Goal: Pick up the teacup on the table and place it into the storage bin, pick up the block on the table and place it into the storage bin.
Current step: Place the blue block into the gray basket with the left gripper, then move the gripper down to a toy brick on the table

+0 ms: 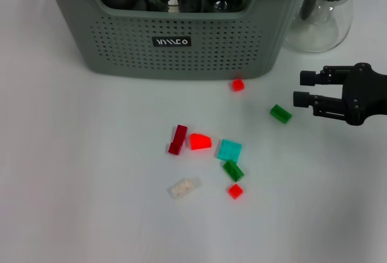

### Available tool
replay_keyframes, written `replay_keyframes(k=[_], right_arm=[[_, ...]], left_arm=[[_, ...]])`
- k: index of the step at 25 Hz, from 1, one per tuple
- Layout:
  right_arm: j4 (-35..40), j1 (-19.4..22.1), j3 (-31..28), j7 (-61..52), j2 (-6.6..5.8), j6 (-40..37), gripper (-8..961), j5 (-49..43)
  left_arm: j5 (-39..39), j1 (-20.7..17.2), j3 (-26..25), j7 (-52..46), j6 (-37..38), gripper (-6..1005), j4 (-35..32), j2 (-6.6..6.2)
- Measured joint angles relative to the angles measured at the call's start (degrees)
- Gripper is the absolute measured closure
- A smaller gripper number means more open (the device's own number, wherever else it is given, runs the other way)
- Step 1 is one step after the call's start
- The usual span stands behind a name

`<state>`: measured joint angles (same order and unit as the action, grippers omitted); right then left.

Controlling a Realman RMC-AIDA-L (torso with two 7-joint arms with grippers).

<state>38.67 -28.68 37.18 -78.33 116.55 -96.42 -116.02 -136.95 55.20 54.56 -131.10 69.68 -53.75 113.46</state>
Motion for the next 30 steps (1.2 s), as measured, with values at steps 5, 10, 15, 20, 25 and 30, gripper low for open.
replay_keyframes(k=[5, 10, 15, 20, 25, 30], right_arm=[[0.0, -0.2, 0.0, 0.0, 0.0, 0.0, 428, 0.0], [0.0, -0.3, 0.0, 0.0, 0.0, 0.0, 428, 0.0], [0.0, -0.3, 0.0, -0.1, 0.0, 0.1, 428, 0.0], [0.0, -0.1, -0.2, 0.0, 0.0, 0.2, 428, 0.0], [0.0, 0.0, -0.5, 0.0, -0.01, 0.0, 428, 0.1], [0.0, -0.2, -0.4, -0.2, 0.0, 0.4, 428, 0.1]], left_arm=[[-9.5, 4.7, 0.2, -1.5, -3.8, 565, 7.7, 1.93], [-15.6, 6.2, 0.7, -5.5, -7.8, 553, 8.9, 3.98], [-14.4, 5.8, -0.5, -5.8, -6.9, 541, 6.6, 4.39], [-1.8, -2.0, -3.2, -2.7, -1.7, 396, -5.8, 5.14], [23.4, -17.3, -7.0, 10.3, 9.3, 329, -21.0, 7.33], [37.3, -30.0, -17.1, 30.2, 29.4, 335, -21.9, 10.89]])
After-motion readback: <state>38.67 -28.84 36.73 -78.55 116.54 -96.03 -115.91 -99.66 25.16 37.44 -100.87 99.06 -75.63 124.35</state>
